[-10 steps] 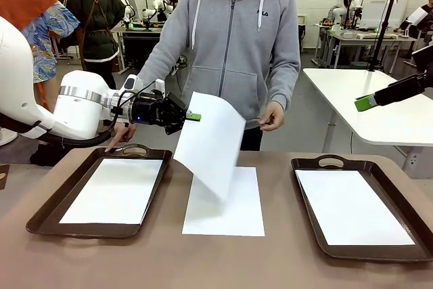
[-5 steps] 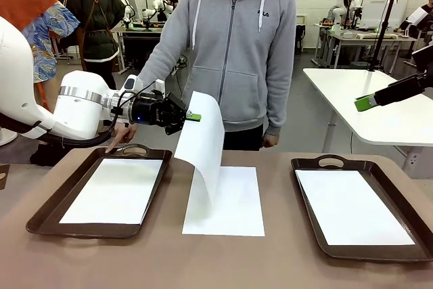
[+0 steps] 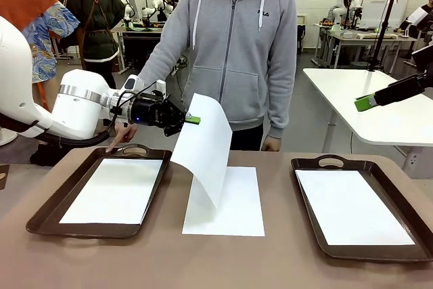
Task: Sort the A4 documents.
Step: Place the A4 Paper in the designated Handle tray.
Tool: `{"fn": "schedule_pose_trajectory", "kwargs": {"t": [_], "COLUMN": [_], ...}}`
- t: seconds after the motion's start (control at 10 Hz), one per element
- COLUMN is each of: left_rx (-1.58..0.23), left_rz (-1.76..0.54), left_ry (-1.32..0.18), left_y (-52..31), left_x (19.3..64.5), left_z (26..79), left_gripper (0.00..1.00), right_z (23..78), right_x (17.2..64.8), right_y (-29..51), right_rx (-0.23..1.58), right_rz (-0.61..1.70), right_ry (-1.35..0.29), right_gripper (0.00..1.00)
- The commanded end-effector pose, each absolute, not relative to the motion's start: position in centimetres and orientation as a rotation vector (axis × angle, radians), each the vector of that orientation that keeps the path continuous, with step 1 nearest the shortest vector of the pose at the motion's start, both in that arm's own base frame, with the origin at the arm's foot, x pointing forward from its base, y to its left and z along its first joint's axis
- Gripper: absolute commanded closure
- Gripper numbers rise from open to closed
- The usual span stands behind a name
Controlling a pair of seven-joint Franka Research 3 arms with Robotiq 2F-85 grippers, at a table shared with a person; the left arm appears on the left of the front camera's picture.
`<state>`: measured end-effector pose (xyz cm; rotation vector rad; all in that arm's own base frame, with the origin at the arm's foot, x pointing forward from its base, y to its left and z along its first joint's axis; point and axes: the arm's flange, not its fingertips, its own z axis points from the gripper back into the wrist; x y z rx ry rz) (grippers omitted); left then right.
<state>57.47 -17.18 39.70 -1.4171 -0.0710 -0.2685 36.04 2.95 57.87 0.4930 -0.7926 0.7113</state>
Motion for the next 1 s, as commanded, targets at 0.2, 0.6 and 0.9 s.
{"fn": "schedule_pose_trajectory", "kwargs": {"t": [0.2,0.6,0.9], "left_rx": [-1.3,-1.234,-1.222], "left_rz": [-0.307,-0.197,-0.103], "left_ry": [0.004,0.031,0.004], "left_y": [-12.2,-5.5,-1.6], "left_x": [54.9,52.7,53.0], "left_z": [41.5,41.3,40.0], "left_gripper": [0.99,0.99,0.99], "right_z": [57.7,57.7,57.7], "right_x": [36.1,36.1,36.1], "right_y": [3.0,3.0,3.0], "right_rx": [0.502,0.502,0.502], "right_rz": [0.716,0.716,0.716], "right_ry": [-0.792,-0.792,-0.792], "right_gripper": [0.0,0.0,0.0]}}
